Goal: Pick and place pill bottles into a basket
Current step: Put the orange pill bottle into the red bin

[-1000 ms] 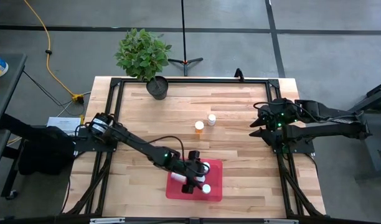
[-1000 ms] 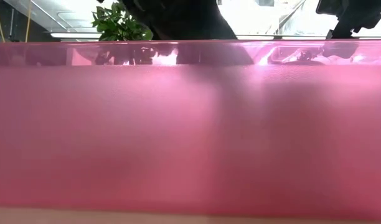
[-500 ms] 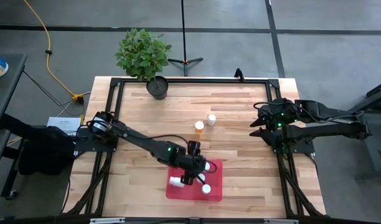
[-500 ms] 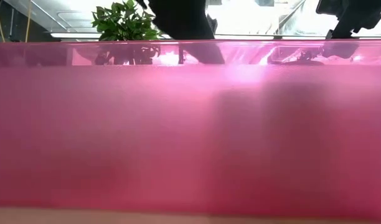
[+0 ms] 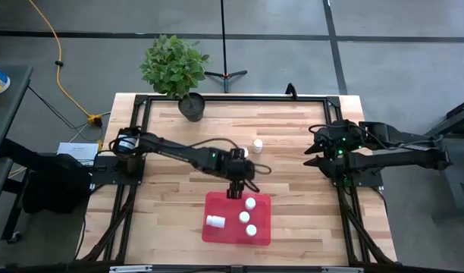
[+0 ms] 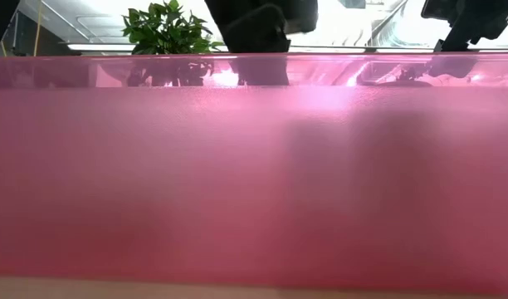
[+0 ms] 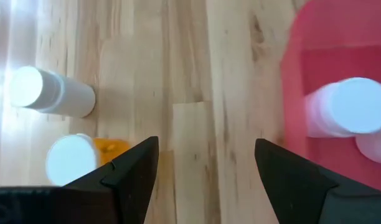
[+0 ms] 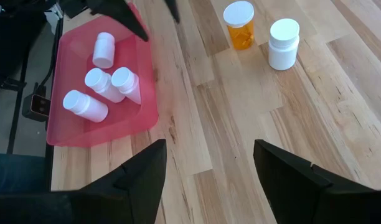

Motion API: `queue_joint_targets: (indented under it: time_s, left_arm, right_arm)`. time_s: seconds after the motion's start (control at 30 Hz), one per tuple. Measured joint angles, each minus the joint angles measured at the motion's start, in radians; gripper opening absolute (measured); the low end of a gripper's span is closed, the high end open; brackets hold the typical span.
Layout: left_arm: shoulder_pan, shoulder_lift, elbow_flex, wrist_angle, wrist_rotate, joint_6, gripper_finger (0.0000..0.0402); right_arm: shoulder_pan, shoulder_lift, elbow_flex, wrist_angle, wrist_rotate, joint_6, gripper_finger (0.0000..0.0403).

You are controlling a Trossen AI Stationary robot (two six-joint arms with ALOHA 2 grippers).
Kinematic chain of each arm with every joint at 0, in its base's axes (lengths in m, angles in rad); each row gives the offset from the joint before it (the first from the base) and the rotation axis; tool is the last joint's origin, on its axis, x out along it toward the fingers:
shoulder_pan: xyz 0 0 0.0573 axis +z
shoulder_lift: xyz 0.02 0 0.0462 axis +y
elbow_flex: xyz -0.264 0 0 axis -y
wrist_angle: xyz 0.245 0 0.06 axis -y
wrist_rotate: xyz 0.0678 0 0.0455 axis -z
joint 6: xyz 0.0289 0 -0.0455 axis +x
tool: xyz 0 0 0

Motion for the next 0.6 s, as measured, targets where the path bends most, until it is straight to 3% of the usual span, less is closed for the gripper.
queue_joint_targets:
  time_s: [0.23, 0.6]
  left_arm:
    - [0.087, 0.0, 0.0, -0.003, 0.094, 0.004, 0.0298]
    - [0.179, 0.0, 0.0, -0.011, 0.071, 0.055, 0.0298]
  right_arm:
    - [0.0, 0.0, 0.0, -0.001, 0.0, 0.0, 0.0232]
    - [0.0, 0.0, 0.0, -0.001, 0.01, -0.001, 0.0232]
